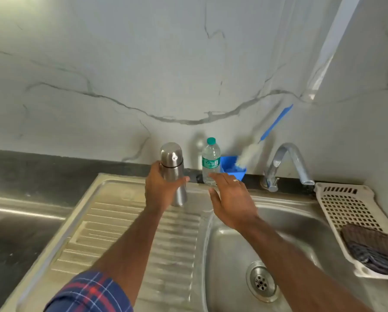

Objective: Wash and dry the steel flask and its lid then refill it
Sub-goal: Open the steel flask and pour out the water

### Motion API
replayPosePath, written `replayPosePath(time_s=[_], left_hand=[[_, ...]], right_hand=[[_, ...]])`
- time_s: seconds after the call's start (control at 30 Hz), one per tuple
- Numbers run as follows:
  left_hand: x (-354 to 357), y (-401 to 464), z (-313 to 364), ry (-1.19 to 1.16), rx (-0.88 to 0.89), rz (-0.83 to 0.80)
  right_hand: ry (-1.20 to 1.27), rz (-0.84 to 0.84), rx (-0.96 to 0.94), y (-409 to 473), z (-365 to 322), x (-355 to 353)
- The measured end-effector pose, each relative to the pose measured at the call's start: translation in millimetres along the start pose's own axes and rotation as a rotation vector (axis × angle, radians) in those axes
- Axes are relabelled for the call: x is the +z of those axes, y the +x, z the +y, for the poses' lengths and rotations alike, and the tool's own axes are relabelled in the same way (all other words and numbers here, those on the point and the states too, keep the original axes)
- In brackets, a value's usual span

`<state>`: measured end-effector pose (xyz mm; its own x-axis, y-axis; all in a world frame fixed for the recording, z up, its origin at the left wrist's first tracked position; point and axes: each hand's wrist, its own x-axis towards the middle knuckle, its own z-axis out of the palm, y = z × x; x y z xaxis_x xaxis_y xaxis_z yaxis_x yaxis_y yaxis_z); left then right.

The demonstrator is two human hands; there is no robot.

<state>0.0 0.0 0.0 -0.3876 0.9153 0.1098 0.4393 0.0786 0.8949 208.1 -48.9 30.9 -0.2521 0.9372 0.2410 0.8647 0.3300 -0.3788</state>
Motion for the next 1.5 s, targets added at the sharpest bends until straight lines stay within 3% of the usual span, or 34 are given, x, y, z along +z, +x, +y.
replayPosePath(time_s=[0.13,0.33,0.5,0.8,1.0,1.2,1.3,1.5], left_hand=[[17,9,-6,-0.016,0.012,0.062],[30,0,-4,0.152,0.18,0.156],[61,-54,14,0.055,0.286,0.15],[153,-186,-9,0.008,0.368,-0.079],[168,-195,-35,0.29,0.466,-0.172],[159,-193,-45,0.448,0.583,-0.262],[157,-192,-42,0.495,0.619,-0.296],[163,-193,-40,0.509,0.698,-0.358]], right_hand=[[0.06,0.032,0.016,-4,11,14],[0.166,0.131,0.009,-24,32,36],[0.265,0.243,0.028,-64,66,48],[0.176,0.279,0.156,-152,146,63],[0.356,0.307,0.243,-158,181,61],[0.547,0.324,0.228,-155,165,51],[0.458,0.246,0.144,-160,152,51],[0.286,0.248,0.211,-156,155,52]])
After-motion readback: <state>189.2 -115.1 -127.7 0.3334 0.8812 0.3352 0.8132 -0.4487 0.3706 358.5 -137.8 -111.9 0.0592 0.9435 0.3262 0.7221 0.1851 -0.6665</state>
